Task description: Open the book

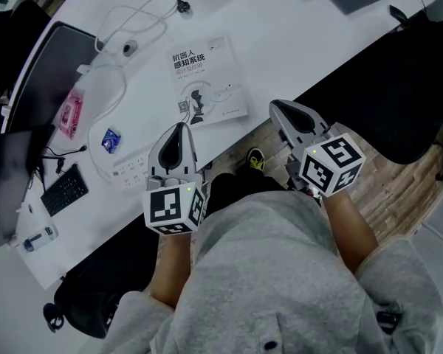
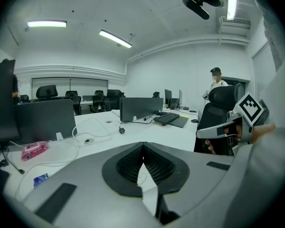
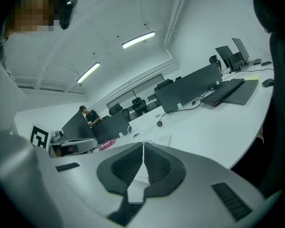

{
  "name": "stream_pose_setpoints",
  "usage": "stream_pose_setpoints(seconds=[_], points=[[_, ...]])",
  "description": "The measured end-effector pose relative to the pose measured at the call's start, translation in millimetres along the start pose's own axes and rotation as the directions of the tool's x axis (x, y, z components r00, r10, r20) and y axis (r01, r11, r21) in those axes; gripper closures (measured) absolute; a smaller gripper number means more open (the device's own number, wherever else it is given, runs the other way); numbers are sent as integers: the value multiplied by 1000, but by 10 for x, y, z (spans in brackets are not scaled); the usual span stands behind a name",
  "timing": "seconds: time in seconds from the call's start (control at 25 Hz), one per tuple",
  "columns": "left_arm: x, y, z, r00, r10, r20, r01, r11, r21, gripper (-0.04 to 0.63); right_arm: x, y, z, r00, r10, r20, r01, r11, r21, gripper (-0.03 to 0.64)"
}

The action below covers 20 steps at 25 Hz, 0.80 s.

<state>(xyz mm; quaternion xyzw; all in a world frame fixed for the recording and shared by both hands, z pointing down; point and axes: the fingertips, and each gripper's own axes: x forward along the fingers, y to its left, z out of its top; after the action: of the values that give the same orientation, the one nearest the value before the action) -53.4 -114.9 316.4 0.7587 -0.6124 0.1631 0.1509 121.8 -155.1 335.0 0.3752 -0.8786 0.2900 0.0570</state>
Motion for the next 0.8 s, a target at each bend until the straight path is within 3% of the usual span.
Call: stream_pose_setpoints(seconds=[0.8], points=[[289, 271, -541, 997, 4, -76, -6, 1000, -29, 584, 304, -182, -674, 993, -86, -86, 95, 989, 114, 581]])
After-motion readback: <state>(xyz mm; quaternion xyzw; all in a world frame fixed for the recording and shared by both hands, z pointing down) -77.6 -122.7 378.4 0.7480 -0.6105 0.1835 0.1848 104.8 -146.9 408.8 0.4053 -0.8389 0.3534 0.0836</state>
